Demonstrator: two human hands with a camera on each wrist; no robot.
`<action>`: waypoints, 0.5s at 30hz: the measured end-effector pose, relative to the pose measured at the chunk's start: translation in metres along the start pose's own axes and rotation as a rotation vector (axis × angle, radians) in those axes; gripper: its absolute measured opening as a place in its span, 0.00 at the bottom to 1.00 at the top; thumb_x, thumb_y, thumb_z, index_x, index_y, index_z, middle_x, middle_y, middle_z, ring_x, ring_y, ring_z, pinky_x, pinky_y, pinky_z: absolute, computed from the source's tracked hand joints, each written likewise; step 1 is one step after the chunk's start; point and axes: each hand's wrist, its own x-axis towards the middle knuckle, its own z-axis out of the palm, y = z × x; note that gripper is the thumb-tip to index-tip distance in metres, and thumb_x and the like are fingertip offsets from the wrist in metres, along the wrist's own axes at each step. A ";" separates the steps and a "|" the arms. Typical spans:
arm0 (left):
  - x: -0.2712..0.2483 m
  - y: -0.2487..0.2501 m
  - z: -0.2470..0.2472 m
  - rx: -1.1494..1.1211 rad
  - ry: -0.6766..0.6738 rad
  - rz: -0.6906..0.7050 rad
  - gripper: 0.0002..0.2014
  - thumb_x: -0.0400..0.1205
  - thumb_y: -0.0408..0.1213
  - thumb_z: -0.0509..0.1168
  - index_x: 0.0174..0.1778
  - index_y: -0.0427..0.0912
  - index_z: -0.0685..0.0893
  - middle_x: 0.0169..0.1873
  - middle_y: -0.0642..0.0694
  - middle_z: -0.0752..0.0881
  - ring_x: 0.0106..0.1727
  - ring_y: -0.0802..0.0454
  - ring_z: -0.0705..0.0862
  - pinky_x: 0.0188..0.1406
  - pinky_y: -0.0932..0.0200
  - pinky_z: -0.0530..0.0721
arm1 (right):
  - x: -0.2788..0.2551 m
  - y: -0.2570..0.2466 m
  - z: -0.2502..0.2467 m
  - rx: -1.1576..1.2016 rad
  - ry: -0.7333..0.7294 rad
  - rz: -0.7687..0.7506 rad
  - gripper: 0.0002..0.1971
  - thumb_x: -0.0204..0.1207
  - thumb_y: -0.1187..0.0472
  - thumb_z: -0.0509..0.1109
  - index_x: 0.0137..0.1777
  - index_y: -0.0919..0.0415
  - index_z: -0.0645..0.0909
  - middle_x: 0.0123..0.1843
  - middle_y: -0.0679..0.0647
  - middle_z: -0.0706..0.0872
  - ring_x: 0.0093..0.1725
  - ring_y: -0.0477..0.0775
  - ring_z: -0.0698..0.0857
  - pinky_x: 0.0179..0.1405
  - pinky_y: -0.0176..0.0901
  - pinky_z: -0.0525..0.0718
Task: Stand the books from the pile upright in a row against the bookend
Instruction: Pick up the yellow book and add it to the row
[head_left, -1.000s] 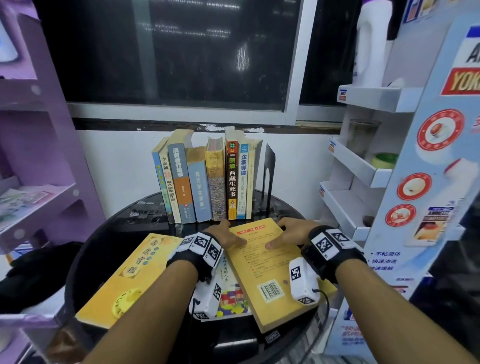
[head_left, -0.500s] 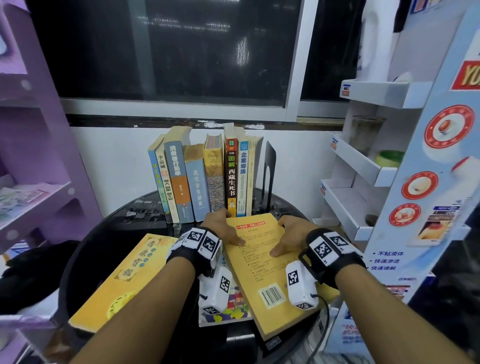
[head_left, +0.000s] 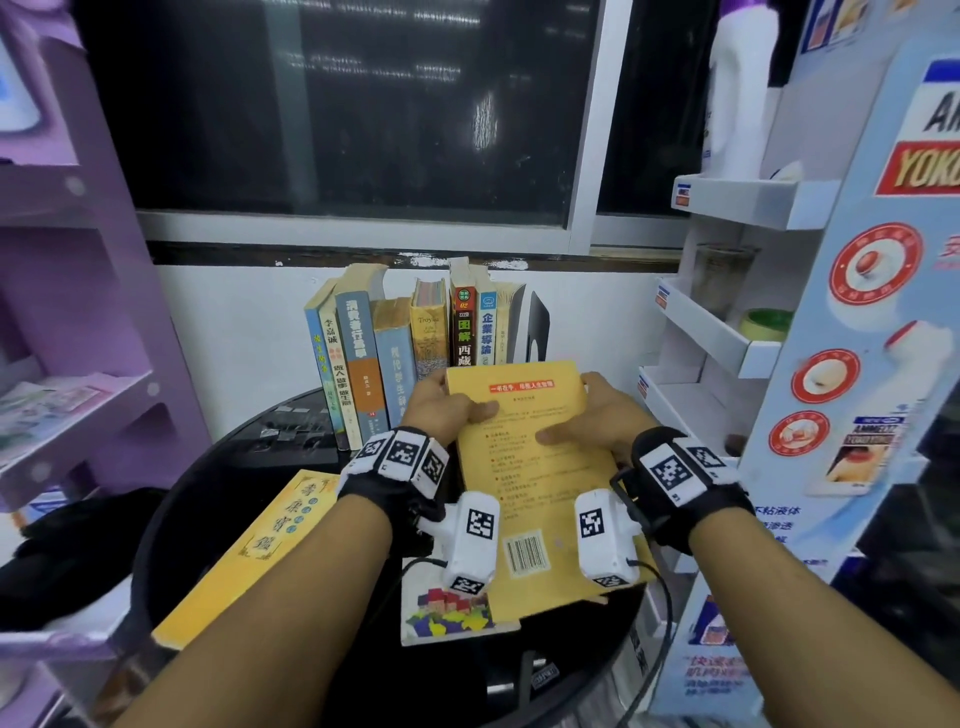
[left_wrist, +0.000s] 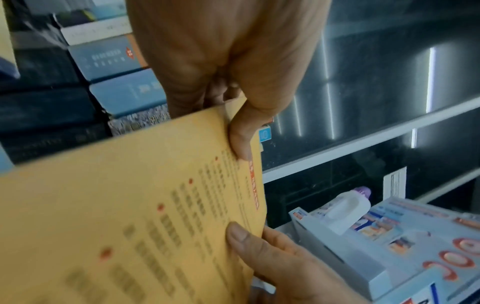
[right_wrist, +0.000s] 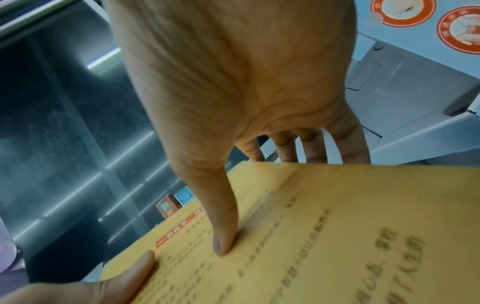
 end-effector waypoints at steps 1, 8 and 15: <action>0.000 0.002 0.000 -0.045 0.001 0.018 0.22 0.72 0.21 0.73 0.59 0.41 0.78 0.56 0.39 0.87 0.54 0.40 0.87 0.56 0.36 0.85 | -0.001 -0.002 -0.003 0.060 0.023 -0.032 0.31 0.68 0.57 0.82 0.64 0.49 0.66 0.63 0.54 0.81 0.62 0.58 0.81 0.65 0.59 0.80; -0.004 0.033 -0.007 -0.278 -0.120 0.131 0.25 0.74 0.23 0.71 0.66 0.41 0.75 0.54 0.37 0.89 0.53 0.38 0.89 0.53 0.35 0.86 | -0.018 -0.012 -0.037 0.276 0.178 -0.300 0.29 0.73 0.54 0.77 0.71 0.45 0.68 0.56 0.52 0.87 0.49 0.53 0.89 0.47 0.56 0.90; -0.005 0.051 -0.015 -0.177 -0.279 0.220 0.27 0.73 0.23 0.71 0.68 0.41 0.75 0.57 0.34 0.87 0.55 0.36 0.88 0.51 0.39 0.87 | -0.034 -0.017 -0.058 0.319 -0.001 -0.395 0.23 0.74 0.64 0.76 0.64 0.49 0.72 0.56 0.56 0.88 0.47 0.55 0.92 0.30 0.58 0.90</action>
